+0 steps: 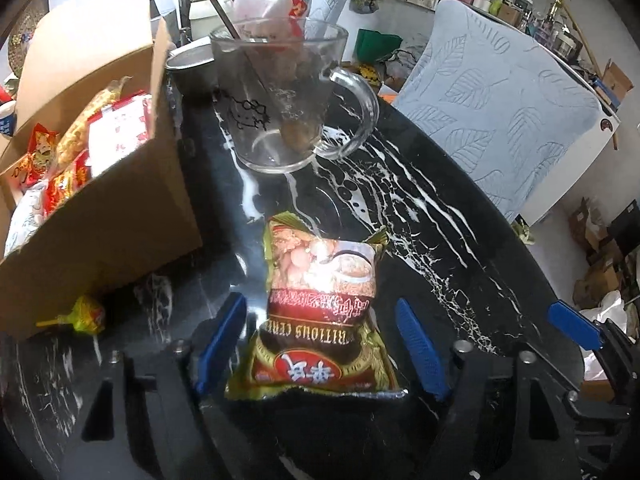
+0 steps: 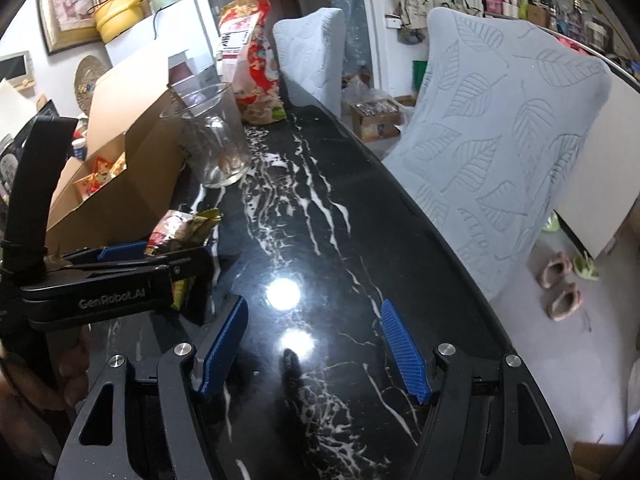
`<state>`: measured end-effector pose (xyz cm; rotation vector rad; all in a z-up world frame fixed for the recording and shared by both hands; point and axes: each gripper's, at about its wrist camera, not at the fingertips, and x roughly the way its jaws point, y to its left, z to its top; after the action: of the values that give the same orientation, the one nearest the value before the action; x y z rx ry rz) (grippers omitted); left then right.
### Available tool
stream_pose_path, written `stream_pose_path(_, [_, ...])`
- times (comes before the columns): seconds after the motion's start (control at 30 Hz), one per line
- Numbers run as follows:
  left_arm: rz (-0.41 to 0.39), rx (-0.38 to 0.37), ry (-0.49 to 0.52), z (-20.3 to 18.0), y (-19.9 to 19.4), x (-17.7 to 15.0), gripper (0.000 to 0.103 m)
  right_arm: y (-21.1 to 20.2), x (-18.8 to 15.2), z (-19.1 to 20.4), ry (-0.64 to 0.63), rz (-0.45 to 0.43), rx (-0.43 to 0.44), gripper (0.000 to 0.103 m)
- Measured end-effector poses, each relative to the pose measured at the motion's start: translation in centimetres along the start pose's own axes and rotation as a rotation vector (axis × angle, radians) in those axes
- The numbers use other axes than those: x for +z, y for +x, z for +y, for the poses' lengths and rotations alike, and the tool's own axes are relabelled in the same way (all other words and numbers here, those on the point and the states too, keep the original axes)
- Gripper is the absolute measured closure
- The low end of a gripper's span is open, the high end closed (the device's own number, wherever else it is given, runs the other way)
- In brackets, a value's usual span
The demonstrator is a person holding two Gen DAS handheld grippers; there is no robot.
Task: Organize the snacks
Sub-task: 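Lower the left gripper onto the brown nut pouch and close it, then grasp the green-wrapped lollipop with the right gripper while the left holds the pouch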
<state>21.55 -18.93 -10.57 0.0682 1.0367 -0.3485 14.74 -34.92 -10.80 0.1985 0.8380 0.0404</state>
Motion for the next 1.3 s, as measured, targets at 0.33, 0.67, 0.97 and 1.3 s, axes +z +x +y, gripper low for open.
stream_pose_path(0.33, [-0.025,-0.001,0.049,0.3,0.0,-0.3,0.056,0.3,0.1,-0.1,0.009,0.014,-0.002,0.033])
stream_pose_path(0.67, [-0.087,-0.025,0.008,3.9,-4.5,-2.3,0.056,0.5,0.3,2.5,-0.042,0.012,0.007,0.033])
stream_pose_path(0.97, [-0.123,0.019,-0.111,9.5,-8.1,-5.0,0.056,1.5,0.2,8.0,-0.12,0.032,0.097,0.033])
stream_pose_path(1.3, [-0.149,0.105,-0.256,16.7,-11.4,-8.2,0.056,3.0,0.2,15.5,-0.241,0.053,0.203,0.033])
